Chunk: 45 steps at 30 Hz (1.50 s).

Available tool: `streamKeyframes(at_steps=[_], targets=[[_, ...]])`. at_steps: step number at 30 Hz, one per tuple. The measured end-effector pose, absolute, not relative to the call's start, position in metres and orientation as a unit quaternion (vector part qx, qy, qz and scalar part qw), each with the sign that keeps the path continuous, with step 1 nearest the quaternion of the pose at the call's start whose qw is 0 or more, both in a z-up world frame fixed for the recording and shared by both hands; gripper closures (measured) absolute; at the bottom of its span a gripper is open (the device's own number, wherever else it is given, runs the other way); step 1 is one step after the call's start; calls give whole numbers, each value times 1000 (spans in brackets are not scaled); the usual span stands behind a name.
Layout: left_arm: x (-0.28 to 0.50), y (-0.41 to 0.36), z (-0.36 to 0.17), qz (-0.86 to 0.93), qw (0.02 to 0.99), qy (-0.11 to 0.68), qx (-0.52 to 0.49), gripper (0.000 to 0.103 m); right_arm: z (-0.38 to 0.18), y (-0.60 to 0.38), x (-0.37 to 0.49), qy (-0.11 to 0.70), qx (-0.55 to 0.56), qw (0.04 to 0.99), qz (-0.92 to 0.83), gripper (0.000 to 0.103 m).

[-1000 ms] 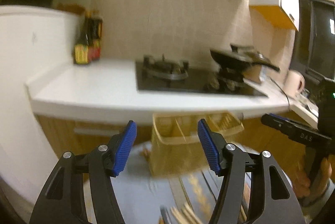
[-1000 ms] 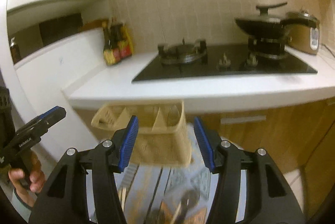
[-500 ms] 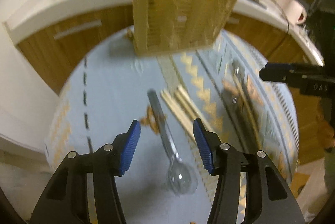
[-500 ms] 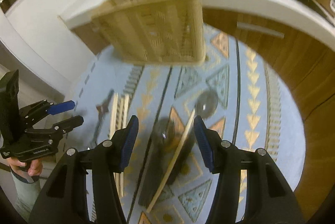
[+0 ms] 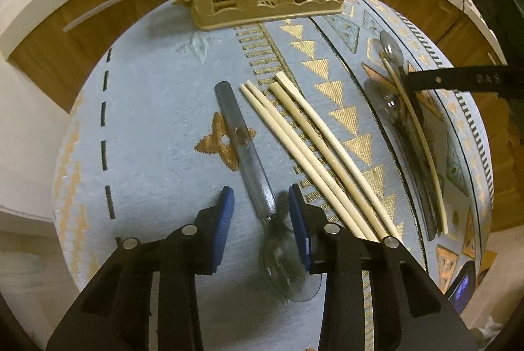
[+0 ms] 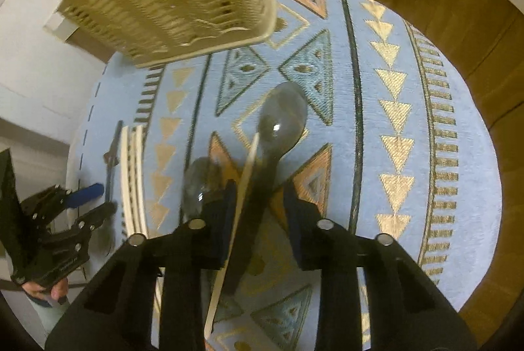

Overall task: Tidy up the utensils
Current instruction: 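Grasp a clear spoon handle with the left tool while the right tool grasps another clear spoon, then lift both clear spoons into the beige holder while both tools open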

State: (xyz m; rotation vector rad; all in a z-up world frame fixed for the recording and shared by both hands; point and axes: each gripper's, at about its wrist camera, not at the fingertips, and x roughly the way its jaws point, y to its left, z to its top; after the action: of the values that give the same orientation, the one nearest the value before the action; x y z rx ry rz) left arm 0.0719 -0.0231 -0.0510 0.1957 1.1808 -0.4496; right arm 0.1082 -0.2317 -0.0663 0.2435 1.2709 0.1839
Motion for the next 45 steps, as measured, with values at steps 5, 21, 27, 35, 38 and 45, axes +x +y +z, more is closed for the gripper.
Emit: streamKeyframes(at_steps=[5, 21, 27, 35, 38, 45], targets=[[69, -31, -51, -199, 806, 546, 112, 70, -69, -226, 115, 583, 94, 803, 76, 84], [59, -42, -54, -219, 801, 527, 183, 92, -66, -183, 116, 583, -51, 807, 72, 91], [49, -36, -55, -243, 786, 506, 258, 92, -67, -195, 113, 585, -32, 805, 88, 93], [67, -14, -50, -230, 796, 540, 150, 92, -66, -209, 109, 580, -27, 809, 91, 93], [78, 1, -51, -212, 790, 571, 65, 92, -67, -214, 105, 584, -22, 806, 91, 93], [97, 1, -50, -200, 776, 596, 44, 77, -64, -224, 106, 606, -25, 789, 102, 93]])
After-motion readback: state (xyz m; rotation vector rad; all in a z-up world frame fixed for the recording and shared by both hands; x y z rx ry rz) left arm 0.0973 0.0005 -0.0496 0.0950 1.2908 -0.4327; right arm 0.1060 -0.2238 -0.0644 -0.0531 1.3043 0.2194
